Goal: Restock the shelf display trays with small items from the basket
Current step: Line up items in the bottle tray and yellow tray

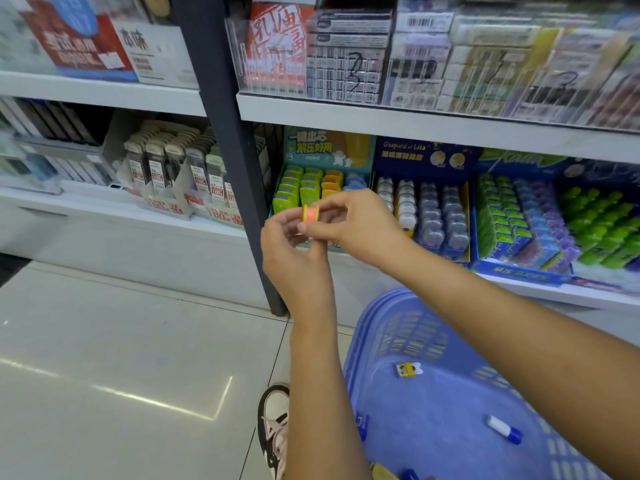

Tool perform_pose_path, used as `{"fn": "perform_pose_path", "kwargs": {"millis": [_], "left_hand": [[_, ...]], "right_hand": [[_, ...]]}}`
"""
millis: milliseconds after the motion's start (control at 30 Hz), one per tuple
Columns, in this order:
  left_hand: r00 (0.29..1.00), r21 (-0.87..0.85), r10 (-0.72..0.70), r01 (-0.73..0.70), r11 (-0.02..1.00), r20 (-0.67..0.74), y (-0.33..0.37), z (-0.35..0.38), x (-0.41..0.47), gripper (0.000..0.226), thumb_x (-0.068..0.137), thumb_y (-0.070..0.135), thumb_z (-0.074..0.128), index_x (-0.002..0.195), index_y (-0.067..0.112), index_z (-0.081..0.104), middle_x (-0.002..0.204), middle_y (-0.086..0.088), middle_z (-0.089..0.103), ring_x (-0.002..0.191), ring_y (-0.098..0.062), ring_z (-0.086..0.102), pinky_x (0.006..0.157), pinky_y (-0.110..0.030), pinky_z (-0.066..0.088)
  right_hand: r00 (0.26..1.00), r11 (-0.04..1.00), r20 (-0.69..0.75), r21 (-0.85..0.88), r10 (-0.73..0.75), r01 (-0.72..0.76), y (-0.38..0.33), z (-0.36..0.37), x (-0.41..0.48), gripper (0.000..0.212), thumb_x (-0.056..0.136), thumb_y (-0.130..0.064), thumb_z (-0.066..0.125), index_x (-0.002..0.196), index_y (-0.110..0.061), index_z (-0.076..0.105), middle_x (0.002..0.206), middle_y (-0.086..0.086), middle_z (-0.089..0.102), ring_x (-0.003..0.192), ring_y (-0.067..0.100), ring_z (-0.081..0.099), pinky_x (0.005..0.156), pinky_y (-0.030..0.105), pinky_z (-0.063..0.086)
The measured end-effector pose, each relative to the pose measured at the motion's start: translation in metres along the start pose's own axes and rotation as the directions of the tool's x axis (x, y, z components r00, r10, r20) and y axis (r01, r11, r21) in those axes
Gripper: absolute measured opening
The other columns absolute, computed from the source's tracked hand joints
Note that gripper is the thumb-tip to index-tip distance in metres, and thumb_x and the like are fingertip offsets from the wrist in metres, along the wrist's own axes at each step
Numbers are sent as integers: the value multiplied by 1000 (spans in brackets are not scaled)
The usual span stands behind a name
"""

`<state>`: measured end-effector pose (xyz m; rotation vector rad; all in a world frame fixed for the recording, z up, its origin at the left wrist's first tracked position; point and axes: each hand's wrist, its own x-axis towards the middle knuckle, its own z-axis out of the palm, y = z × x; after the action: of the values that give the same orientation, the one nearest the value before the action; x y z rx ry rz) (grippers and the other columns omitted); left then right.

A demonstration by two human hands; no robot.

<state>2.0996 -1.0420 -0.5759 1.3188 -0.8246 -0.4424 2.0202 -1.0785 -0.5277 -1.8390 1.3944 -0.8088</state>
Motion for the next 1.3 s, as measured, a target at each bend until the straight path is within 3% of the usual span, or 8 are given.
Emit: {"fn": "perform_pose_path", "kwargs": {"millis": [100, 200, 333, 600, 733, 933, 1100, 1300], "left_hand": [[978, -28, 51, -46, 999, 201, 2, 8, 1, 40, 84, 6, 66, 120, 21, 58, 105, 14, 63, 100, 0, 60, 89, -16, 49], [912, 180, 92, -176, 968, 400, -7, 12, -1, 43, 91, 14, 59, 133, 15, 51, 130, 2, 57, 123, -7, 48, 97, -4, 31], [846, 526, -58, -274, 805, 530, -25, 11, -1, 46, 93, 21, 55, 137, 9, 47, 144, -6, 43, 140, -20, 23, 116, -27, 16], [823, 581, -78, -326, 746, 562, -27, 10, 5, 44, 89, 22, 59, 131, 12, 52, 130, -5, 53, 127, -20, 31, 112, -37, 27], [825, 573, -59, -338, 747, 563, -29, 11, 5, 43, 89, 22, 60, 131, 11, 53, 130, -4, 53, 127, -19, 31, 106, -27, 30], [816, 571, -49, -359, 739, 576, -31, 10, 7, 42, 89, 22, 60, 129, 12, 54, 128, -3, 54, 125, -20, 33, 102, -25, 30], [808, 545, -41, -357, 759, 587, -32, 9, 9, 42, 88, 18, 60, 129, 10, 56, 128, -5, 55, 127, -20, 34, 108, -29, 29], [790, 532, -43, -371, 761, 612, -30, 0, 8, 42, 89, 18, 60, 130, 9, 55, 132, -8, 53, 133, -22, 34, 105, -24, 25]], "right_hand": [[993, 995, -108, -93, -51, 41, 5, -6, 9, 16, 82, -25, 62, 83, -14, 73, 73, 3, 67, 62, 7, 53, 59, 27, 44], [980, 965, -170, -256, -102, 56, 12, -20, 29, 18, 85, -18, 56, 92, -8, 70, 78, 10, 65, 66, 13, 53, 61, 23, 41], [986, 902, -59, -414, -157, 119, 24, -30, 44, 25, 88, -12, 60, 113, -11, 62, 101, 9, 66, 92, 23, 60, 84, 36, 50], [968, 748, 123, -615, -220, 248, 36, -18, 52, 32, 94, -19, 51, 125, -17, 60, 118, 15, 62, 112, 32, 52, 92, 37, 44], [941, 656, 132, -687, -310, 312, 41, -13, 52, 32, 96, -21, 48, 123, -9, 61, 112, 18, 63, 107, 33, 51, 88, 34, 41], [932, 702, 48, -644, -360, 304, 53, -3, 48, 26, 94, -11, 52, 114, -2, 66, 100, 20, 67, 101, 35, 54, 86, 40, 44], [949, 824, -56, -514, -310, 239, 40, 2, 53, 9, 93, -4, 50, 86, -1, 54, 84, -2, 44, 75, 15, 45, 62, 12, 30], [954, 550, 181, -785, -239, 286, 32, 1, 48, 28, 93, 0, 42, 118, 1, 55, 118, 18, 55, 101, 35, 58, 65, 35, 37]]}}
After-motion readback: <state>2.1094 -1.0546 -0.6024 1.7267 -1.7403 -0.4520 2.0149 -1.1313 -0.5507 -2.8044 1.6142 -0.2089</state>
